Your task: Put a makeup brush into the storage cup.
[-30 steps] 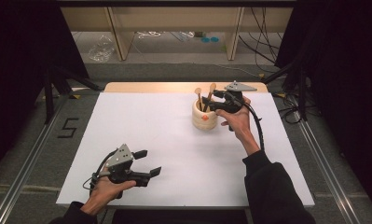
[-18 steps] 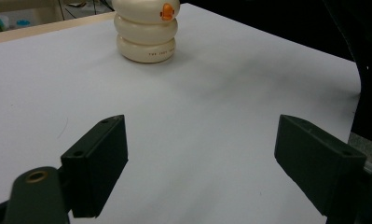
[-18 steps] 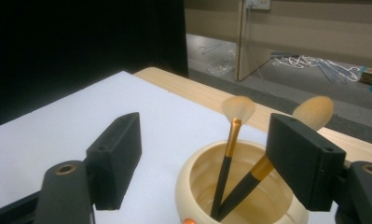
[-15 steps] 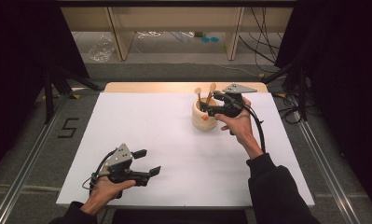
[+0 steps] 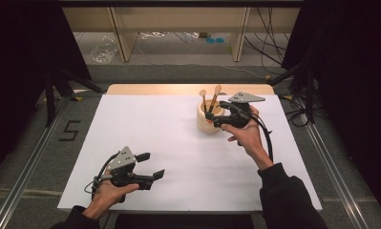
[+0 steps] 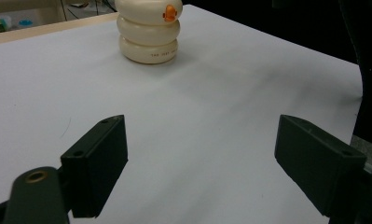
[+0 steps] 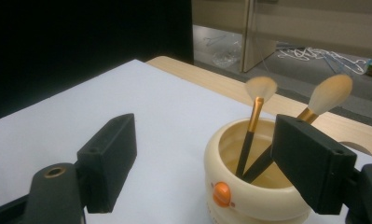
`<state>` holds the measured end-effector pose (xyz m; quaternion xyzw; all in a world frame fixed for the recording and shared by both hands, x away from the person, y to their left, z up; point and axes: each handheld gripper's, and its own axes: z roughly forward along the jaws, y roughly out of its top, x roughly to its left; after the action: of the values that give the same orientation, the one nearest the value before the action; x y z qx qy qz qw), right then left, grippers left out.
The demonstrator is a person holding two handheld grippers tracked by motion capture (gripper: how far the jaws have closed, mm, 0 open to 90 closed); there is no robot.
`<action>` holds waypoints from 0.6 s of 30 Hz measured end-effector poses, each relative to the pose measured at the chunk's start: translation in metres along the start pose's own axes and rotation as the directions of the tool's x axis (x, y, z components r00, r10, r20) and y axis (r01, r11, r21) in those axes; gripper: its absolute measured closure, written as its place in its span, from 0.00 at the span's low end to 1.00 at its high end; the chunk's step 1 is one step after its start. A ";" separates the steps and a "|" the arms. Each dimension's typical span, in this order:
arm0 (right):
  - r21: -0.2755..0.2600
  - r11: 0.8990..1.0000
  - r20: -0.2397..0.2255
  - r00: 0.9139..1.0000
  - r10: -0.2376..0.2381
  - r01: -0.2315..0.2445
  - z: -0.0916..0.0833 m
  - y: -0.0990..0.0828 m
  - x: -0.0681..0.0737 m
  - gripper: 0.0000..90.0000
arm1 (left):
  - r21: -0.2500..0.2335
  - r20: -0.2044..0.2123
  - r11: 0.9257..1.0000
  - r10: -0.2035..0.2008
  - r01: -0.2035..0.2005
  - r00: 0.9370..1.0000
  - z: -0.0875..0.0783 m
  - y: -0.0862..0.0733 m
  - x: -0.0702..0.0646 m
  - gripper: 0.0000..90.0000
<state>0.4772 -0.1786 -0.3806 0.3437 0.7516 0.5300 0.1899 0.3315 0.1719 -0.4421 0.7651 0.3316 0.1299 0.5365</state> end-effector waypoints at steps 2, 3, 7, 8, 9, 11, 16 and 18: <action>-0.009 1.000 -0.001 1.000 -0.003 0.003 -0.002 -0.002 0.001 0.26 | 0.001 -0.001 1.000 0.002 -0.002 1.000 0.000 0.000 0.000 0.19; -0.010 1.000 -0.002 1.000 -0.005 0.005 -0.002 -0.003 0.001 0.25 | 0.002 0.001 1.000 0.000 0.000 1.000 0.000 0.000 0.000 0.19; -0.009 1.000 -0.008 1.000 -0.007 0.006 -0.006 -0.006 0.005 0.25 | 0.000 0.001 1.000 0.000 0.000 1.000 0.001 0.001 0.001 0.19; 0.010 1.000 -0.014 1.000 -0.002 0.002 -0.007 -0.007 0.006 0.25 | 0.004 0.000 1.000 0.003 -0.003 1.000 0.001 0.001 0.001 0.19; 0.004 1.000 -0.011 1.000 -0.007 0.007 -0.007 -0.007 0.007 0.25 | 0.003 0.005 1.000 0.002 -0.002 1.000 0.002 0.001 0.002 0.19; 0.003 1.000 -0.024 1.000 -0.005 0.005 -0.008 -0.009 0.009 0.25 | 0.005 0.001 1.000 0.003 -0.003 1.000 0.003 0.001 0.001 0.19; 0.008 1.000 -0.036 0.999 -0.001 0.002 -0.010 -0.014 0.012 0.24 | 0.002 -0.002 1.000 -0.004 0.004 1.000 0.002 0.001 0.002 0.19; 0.007 1.000 -0.032 0.999 -0.002 0.003 -0.011 -0.015 0.013 0.24 | 0.004 -0.003 1.000 -0.002 0.003 1.000 0.001 0.000 0.002 0.19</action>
<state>0.4558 -0.1796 -0.3893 0.3350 0.7568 0.5326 0.1774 0.3339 0.1722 -0.4426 0.7656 0.3335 0.1295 0.5346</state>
